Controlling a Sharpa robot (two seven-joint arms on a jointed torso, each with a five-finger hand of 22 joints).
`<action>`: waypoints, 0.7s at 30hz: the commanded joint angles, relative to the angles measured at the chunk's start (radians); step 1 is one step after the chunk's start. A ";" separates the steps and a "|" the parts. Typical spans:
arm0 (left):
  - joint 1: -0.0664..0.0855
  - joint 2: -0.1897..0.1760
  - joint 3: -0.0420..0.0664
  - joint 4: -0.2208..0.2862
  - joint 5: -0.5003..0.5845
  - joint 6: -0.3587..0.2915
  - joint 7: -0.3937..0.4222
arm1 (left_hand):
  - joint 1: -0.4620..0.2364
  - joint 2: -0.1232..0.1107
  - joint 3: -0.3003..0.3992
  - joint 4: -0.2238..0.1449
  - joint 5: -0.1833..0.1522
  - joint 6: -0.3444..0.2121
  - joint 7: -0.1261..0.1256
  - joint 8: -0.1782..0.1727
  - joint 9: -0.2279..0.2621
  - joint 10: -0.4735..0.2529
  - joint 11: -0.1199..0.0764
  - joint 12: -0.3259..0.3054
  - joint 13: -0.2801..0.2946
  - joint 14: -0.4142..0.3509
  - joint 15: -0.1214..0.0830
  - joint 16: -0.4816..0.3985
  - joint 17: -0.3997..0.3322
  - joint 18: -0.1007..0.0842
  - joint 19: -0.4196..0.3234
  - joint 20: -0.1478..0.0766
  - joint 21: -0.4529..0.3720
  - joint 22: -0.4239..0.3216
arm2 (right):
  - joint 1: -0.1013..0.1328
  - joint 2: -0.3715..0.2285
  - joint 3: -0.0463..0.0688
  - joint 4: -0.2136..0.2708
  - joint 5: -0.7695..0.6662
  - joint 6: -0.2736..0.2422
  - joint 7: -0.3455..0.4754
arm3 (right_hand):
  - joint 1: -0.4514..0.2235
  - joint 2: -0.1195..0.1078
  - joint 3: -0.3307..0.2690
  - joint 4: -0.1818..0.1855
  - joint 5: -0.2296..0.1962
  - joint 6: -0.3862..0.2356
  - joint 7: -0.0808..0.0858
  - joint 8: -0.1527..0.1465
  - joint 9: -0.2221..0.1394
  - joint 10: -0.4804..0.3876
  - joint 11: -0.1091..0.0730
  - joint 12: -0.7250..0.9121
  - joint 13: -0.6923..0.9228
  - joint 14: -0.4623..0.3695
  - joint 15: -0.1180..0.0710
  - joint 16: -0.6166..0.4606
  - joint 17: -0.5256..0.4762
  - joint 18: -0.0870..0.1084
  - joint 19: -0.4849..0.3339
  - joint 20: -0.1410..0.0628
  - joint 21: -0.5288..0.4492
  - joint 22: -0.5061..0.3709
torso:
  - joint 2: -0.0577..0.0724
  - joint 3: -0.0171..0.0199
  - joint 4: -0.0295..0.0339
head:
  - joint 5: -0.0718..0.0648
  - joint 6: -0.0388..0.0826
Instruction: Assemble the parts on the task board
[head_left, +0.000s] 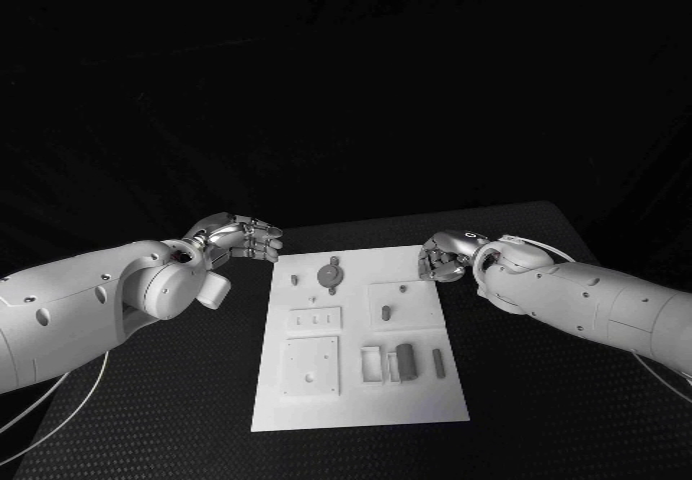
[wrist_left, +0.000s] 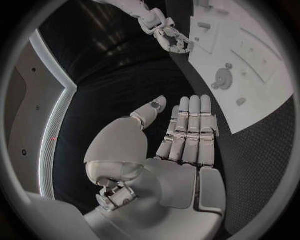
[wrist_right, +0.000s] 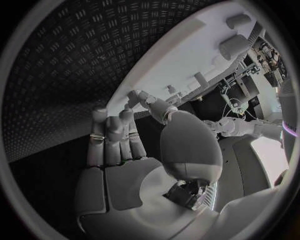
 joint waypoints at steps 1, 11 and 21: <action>0.000 0.001 0.001 0.001 -0.002 0.016 0.013 | 0.002 -0.001 -0.003 -0.002 -0.005 -0.001 0.000 0.000 -0.002 0.006 0.000 -0.005 0.001 0.008 0.001 -0.004 0.002 0.008 0.005 0.001 -0.007 0.001 | -0.004 0.004 -0.001 -0.005 -0.014 0.014 -0.005 | 0.001 0.010 -0.006 -0.001 0.001 0.014 0.006 0.002 0.000 0.002 -0.008 0.003 -0.001 -0.001 -0.005 0.001 0.001 0.004 0.004 -0.003 0.007 0.018 | 0.000 0.0002 -0.0001 | 0.000 0.000; 0.000 0.001 0.001 0.001 -0.002 0.019 0.011 | 0.001 -0.001 -0.003 -0.002 -0.005 -0.002 0.000 0.000 -0.002 0.006 0.000 -0.006 0.001 0.008 0.001 -0.005 0.003 0.008 0.005 0.001 -0.007 0.001 | -0.010 0.018 -0.001 -0.018 -0.018 0.009 -0.014 | -0.005 0.004 -0.007 0.001 0.002 0.009 0.007 -0.002 0.001 0.001 -0.008 0.002 -0.003 -0.002 -0.006 -0.001 0.001 0.004 0.003 -0.004 0.006 0.018 | 0.000 0.0003 -0.0002 | 0.001 -0.003; 0.000 0.001 0.001 0.001 -0.002 0.020 0.010 | 0.001 -0.001 -0.003 -0.002 -0.005 -0.002 0.000 0.000 -0.002 0.005 0.001 -0.006 0.002 0.008 0.001 -0.006 0.003 0.008 0.005 0.001 -0.008 0.001 | -0.013 0.028 -0.001 -0.030 -0.019 0.005 -0.015 | -0.006 0.000 -0.006 0.002 0.002 0.000 0.009 -0.007 0.001 -0.001 -0.006 0.000 -0.004 -0.004 -0.005 -0.003 0.001 0.004 0.002 -0.004 0.004 0.017 | 0.000 0.0002 -0.0003 | 0.002 -0.004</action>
